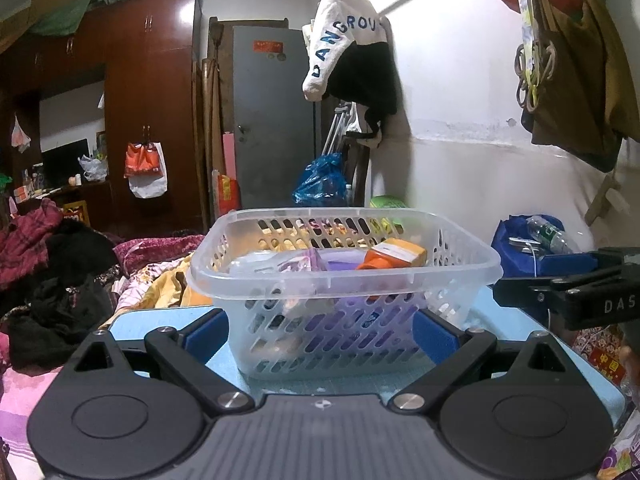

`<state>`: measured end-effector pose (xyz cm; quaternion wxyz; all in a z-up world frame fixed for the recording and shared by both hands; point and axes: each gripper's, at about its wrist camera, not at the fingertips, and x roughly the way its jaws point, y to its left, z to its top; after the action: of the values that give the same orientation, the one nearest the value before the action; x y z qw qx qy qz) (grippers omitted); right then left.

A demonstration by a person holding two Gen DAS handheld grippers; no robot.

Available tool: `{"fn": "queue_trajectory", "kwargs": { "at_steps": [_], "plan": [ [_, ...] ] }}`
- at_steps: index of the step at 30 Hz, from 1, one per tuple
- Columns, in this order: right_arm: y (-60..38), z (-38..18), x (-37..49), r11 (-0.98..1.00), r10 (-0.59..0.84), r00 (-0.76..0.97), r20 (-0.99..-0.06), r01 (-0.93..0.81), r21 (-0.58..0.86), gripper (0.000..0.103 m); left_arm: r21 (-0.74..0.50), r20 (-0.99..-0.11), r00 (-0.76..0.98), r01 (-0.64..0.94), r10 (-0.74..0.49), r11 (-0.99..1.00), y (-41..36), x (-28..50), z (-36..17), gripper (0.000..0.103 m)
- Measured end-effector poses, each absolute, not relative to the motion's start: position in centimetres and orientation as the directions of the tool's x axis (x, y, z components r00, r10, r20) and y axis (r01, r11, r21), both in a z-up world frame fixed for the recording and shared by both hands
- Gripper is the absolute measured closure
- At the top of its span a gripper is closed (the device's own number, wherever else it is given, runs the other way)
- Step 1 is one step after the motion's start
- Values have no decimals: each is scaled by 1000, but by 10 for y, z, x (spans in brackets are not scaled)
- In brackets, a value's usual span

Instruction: Organize objects

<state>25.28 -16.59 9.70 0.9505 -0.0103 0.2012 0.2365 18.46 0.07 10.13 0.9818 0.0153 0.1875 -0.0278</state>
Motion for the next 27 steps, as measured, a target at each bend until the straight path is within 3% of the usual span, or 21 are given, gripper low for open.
{"fn": "queue_trajectory", "kwargs": {
  "at_steps": [27],
  "plan": [
    [-163,101,250,893,440,816,-375,-443,85,0,32,-397,918,18,-4,999,-1,204,98,3]
  ]
}}
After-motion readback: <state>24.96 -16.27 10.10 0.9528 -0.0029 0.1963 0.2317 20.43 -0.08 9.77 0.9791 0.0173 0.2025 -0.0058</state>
